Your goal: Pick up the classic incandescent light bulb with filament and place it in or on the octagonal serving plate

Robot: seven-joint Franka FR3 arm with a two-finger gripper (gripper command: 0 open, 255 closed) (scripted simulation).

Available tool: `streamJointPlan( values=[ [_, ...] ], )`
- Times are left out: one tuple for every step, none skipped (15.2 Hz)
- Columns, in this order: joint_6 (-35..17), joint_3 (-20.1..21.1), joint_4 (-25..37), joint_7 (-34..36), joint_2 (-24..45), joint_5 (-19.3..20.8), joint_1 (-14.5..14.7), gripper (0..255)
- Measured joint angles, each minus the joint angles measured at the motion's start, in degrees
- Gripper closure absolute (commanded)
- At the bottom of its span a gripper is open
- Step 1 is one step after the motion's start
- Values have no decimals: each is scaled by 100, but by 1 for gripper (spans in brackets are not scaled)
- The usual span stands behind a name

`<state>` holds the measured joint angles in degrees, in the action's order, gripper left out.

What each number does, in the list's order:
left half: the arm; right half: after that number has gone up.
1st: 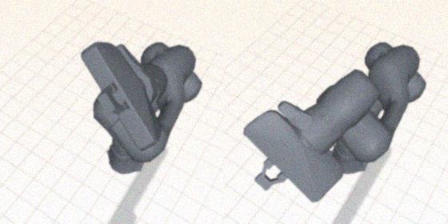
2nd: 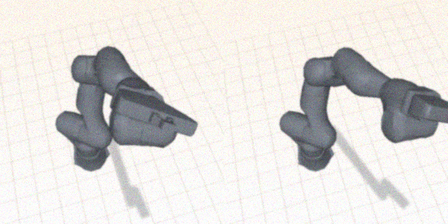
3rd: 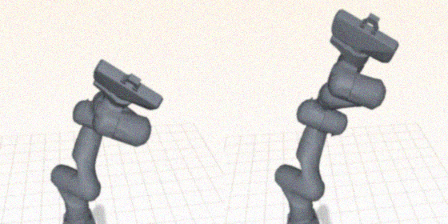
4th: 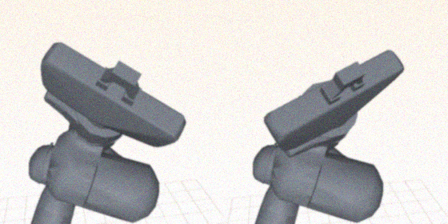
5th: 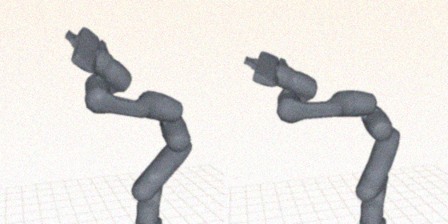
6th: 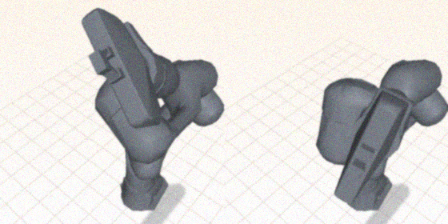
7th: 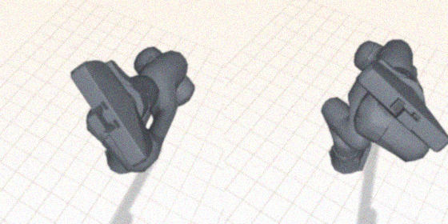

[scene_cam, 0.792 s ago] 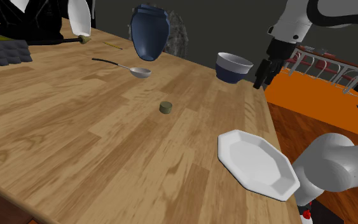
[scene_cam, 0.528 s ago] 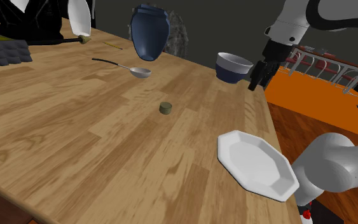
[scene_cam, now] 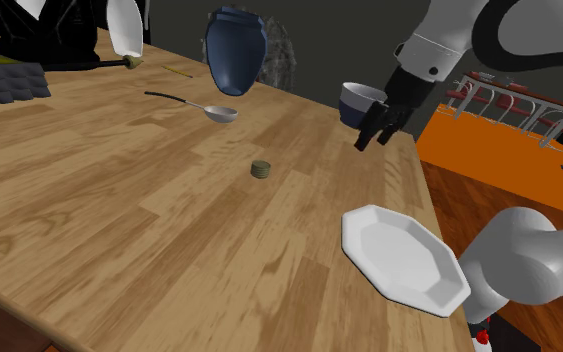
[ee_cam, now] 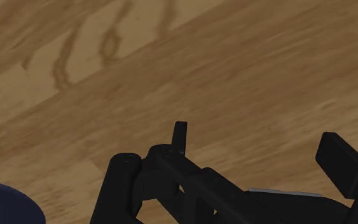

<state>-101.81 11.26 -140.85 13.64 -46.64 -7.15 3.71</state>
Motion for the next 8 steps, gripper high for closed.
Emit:
streamJointPlan(
  values=[
    [-156, 104, -27, 106, 19, -71, 33, 0],
    [-308, 232, -9, 233, 81, -147, 67, 0],
    [-490, 346, -36, 340, 129, -212, 95, 0],
    [-689, 470, 7, 450, 261, -264, 104, 0],
    [-865, 605, 7, 578, 324, -327, 132, 0],
    [-1006, 741, 69, 711, 411, -375, 149, 0],
    [-1148, 859, 88, 829, 460, -416, 166, 0],
    [-1293, 1004, 100, 972, 500, -465, 191, 0]
  ],
)
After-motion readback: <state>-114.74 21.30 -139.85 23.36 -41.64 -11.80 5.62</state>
